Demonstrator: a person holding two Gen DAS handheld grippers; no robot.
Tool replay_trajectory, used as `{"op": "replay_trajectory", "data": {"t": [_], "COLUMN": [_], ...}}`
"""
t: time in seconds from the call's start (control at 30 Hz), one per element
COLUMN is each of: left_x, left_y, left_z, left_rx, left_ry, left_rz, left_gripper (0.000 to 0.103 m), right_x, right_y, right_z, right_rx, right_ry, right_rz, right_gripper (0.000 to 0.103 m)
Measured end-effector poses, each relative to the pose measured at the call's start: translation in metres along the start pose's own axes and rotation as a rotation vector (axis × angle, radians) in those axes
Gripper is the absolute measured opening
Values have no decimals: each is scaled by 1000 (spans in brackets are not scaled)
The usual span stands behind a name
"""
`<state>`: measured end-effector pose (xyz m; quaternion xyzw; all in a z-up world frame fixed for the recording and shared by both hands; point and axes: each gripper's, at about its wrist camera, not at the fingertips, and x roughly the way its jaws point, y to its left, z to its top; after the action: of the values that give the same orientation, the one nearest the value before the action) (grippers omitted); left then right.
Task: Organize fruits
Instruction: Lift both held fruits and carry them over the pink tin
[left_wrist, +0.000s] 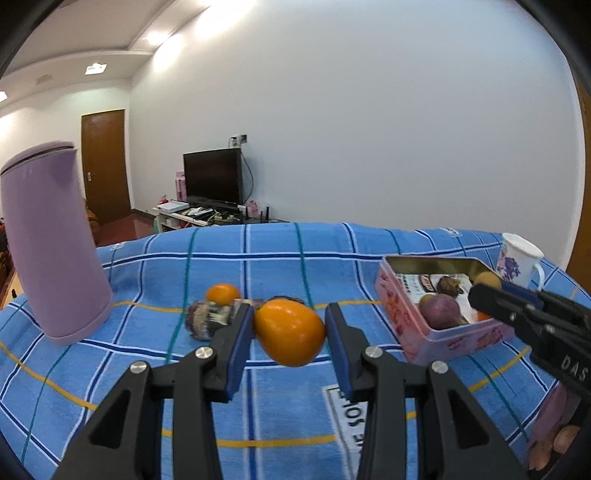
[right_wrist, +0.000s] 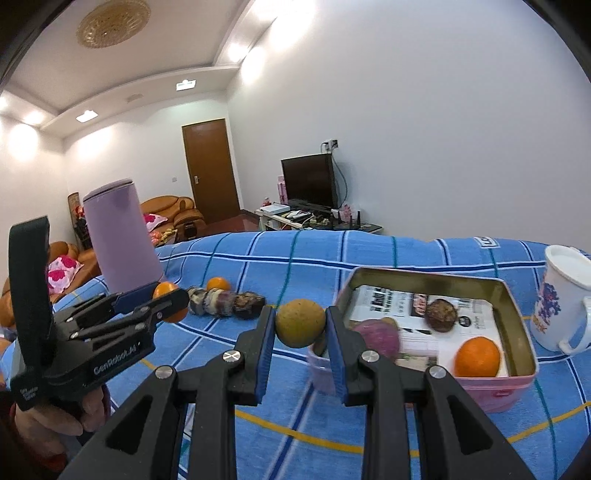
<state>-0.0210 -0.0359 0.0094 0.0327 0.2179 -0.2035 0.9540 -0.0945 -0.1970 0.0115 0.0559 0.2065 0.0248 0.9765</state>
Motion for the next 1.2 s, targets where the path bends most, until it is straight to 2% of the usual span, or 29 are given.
{"op": "replay_trajectory", "data": {"t": [0.4,0.73,0.87,1.2], "left_x": [10,32,47,86], "left_y": [-54,-106,-122,-170], "left_z": [16,29,35,38], "left_rx": [36,99,102,108], "left_ry": [8,10,22,81], "left_rz": [-84,-135,-158,-184], "left_gripper": [41,41,41,41], "right_x": [-20,-32,-29,-1], "right_y": [-68,-128,-138,-145], "right_z": [4,9,13,14], "right_rx": [71,112,100,69], "right_ry": [-28,-48,-50,29], "right_rz": [-115,-257,-308,-326], "right_gripper": [29,29,29,29]}}
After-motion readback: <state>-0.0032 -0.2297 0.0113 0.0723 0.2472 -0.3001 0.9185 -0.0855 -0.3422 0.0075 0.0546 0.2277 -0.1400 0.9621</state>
